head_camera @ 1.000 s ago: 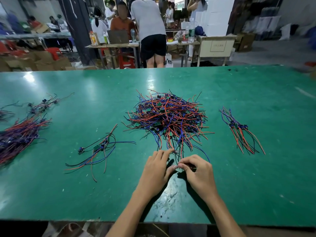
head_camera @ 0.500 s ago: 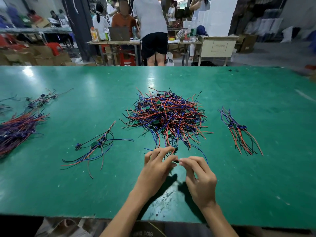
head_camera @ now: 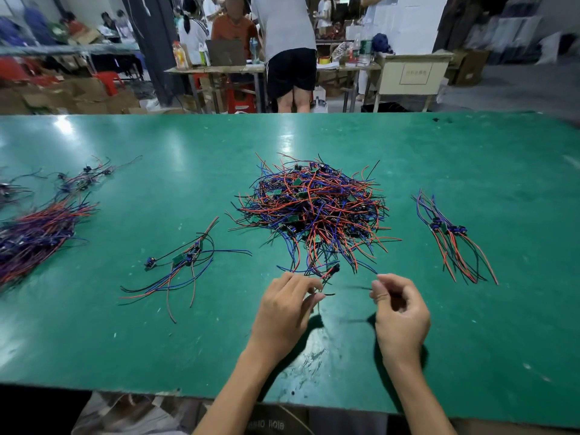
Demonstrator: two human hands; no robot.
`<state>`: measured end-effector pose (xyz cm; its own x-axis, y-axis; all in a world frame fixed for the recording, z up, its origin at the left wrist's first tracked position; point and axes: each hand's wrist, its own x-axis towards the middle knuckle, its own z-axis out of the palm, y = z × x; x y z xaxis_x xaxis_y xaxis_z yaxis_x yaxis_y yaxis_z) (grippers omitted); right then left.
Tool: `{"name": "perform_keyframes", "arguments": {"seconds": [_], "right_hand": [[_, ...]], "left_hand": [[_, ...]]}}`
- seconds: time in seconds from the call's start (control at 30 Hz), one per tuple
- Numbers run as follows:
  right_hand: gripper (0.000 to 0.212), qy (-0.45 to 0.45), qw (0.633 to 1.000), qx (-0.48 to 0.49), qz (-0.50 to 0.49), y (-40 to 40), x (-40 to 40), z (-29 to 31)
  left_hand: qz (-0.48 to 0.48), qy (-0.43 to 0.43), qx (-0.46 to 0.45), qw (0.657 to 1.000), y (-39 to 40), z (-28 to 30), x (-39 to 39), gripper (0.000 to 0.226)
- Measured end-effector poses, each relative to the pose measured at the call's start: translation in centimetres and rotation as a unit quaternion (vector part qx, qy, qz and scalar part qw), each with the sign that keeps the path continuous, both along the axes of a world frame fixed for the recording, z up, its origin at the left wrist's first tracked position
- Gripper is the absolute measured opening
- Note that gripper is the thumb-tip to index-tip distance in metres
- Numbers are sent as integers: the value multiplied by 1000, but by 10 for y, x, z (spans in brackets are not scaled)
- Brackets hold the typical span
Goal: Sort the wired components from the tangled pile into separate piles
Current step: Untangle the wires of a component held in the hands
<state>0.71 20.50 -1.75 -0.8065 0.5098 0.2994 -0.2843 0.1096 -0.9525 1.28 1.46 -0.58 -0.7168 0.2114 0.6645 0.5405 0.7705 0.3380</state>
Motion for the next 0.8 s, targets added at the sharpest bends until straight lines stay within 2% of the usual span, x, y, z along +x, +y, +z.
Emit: {"name": "perform_keyframes", "arguments": {"seconds": [0.1,0.2,0.23,0.3,0.37,0.43,0.5,0.63,0.67,0.77,0.8], "right_hand": [[21,4,996,-68,-53,3,-3,1],[18,-9,996,-41,-79,1,-4,1],[18,-27,997,-3,-67,3,-5,1],[23,-94,984,146,-50,5,-11,1],[30,-178,930,309,-89,8,-17,2],[36,-235,878,400,-115,10,-22,6],[38,-249,867,421,-93,16,-29,10],[16,-253,884,390,-48,25,-35,20],[14,-270,873,403,-40,26,-35,23],[12,-326,797,508,-27,33,-39,30],[12,-328,796,508,-33,39,-41,31]], "left_hand": [[-12,-68,37,997,-2,3,2,28],[-30,-107,-3,994,-1,5,4,40],[-37,-124,-7,992,-1,6,4,42],[-46,-155,-1,987,-2,7,5,42],[-44,-164,13,985,-3,8,5,41],[-35,-158,25,987,-3,8,5,38],[-27,-153,28,987,-3,8,5,34],[-20,-152,29,988,-2,6,3,32],[-20,-151,33,988,-2,5,3,31],[-17,-143,44,989,-2,5,3,30],[-15,-140,47,989,-2,5,3,30]]}}
